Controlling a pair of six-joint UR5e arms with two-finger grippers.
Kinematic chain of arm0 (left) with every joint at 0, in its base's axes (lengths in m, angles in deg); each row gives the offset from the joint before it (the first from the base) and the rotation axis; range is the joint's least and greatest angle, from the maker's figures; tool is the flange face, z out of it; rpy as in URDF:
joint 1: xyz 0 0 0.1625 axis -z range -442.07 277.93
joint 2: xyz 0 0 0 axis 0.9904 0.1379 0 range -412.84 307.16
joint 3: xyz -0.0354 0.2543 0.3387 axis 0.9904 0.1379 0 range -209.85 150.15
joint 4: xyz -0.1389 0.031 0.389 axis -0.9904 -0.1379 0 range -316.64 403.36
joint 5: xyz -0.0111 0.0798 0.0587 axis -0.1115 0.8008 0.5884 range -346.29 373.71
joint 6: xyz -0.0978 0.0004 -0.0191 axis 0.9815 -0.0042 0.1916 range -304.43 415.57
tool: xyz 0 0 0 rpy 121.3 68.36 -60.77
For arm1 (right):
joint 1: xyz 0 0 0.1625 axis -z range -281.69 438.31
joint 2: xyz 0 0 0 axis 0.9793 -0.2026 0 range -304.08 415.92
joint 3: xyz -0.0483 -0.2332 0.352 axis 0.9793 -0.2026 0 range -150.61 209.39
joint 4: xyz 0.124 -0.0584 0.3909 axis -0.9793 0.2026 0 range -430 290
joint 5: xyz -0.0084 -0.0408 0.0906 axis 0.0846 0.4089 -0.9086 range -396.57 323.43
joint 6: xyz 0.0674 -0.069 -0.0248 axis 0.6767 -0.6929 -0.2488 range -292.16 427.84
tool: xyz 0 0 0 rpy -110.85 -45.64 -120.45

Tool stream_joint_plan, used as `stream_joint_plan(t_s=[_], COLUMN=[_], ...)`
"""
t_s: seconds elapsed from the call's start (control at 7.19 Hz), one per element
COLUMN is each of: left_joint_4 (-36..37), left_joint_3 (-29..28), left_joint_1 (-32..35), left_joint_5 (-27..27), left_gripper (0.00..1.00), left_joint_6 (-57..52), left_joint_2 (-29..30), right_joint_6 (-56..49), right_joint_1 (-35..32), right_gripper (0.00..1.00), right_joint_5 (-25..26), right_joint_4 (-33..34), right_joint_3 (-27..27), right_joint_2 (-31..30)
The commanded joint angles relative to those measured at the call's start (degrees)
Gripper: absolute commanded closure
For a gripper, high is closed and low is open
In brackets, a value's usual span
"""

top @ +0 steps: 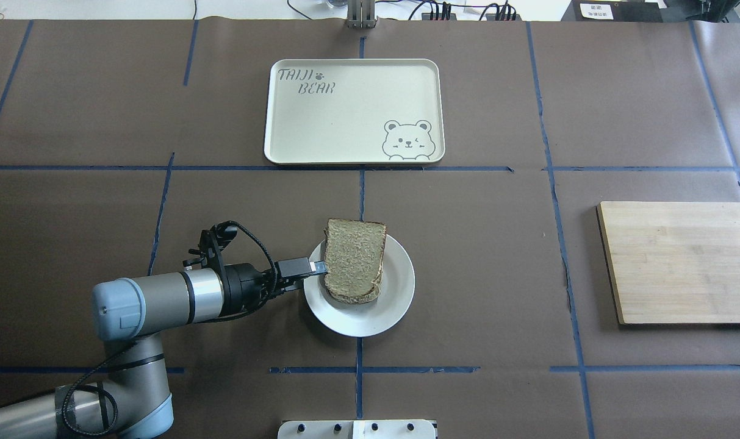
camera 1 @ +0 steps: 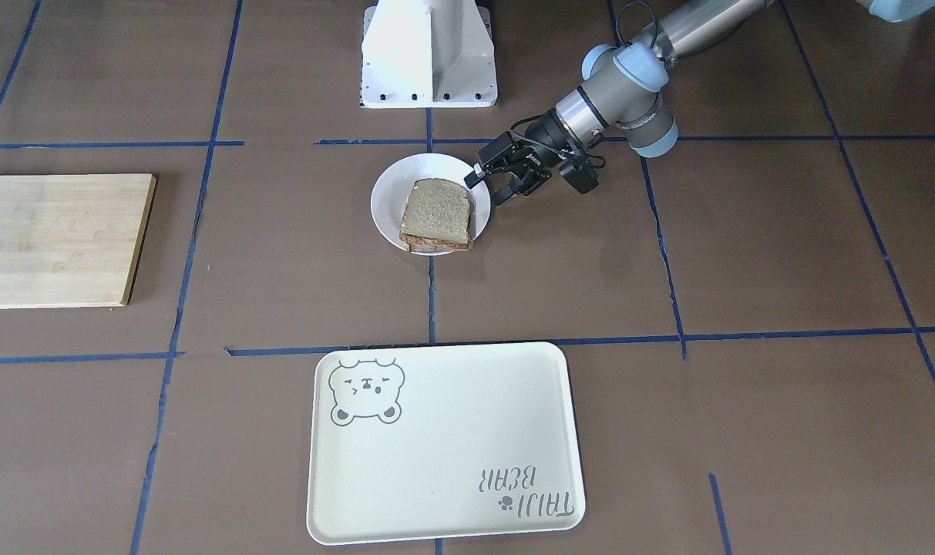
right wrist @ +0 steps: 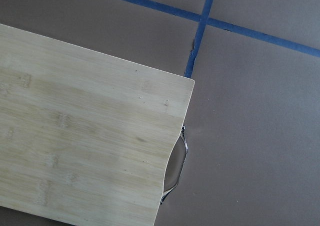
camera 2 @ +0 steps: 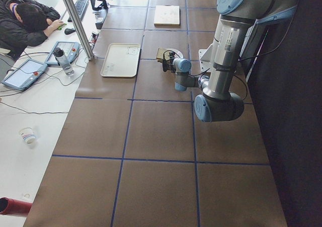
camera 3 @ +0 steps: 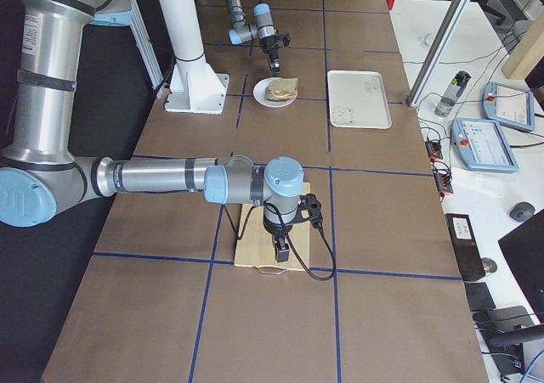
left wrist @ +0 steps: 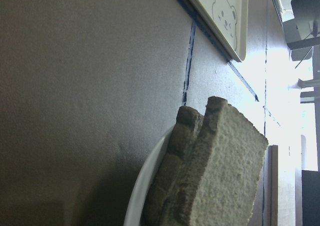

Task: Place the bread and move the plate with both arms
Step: 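Reach the left gripper to the plate rim nearest it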

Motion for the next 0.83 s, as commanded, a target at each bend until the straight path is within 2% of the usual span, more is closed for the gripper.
stream_joint_plan(t_s=[0.0, 0.28, 0.42, 0.7], left_joint_4=[-0.05, -0.05, -0.05, -1.19], left_joint_3=[-1.48, -2.28, -2.28, -2.37], left_joint_1=[-0.2, -0.2, -0.2, -0.2], left_joint_5=[0.11, 0.03, 0.03, 0.11], left_gripper=[0.23, 0.38, 0.51, 0.7], left_joint_6=[0.03, 0.03, 0.03, 0.12], left_joint_2=[0.95, 1.31, 1.31, 1.13], right_joint_6=[0.09, 0.09, 0.09, 0.09], right_joint_1=[0.0, 0.0, 0.0, 0.0], right_gripper=[0.0, 0.0, 0.0, 0.0], right_joint_5=[0.0, 0.0, 0.0, 0.0], right_joint_4=[0.0, 0.0, 0.0, 0.0], right_joint_3=[0.17, 0.26, 0.26, 0.26], right_joint_2=[0.0, 0.0, 0.0, 0.0])
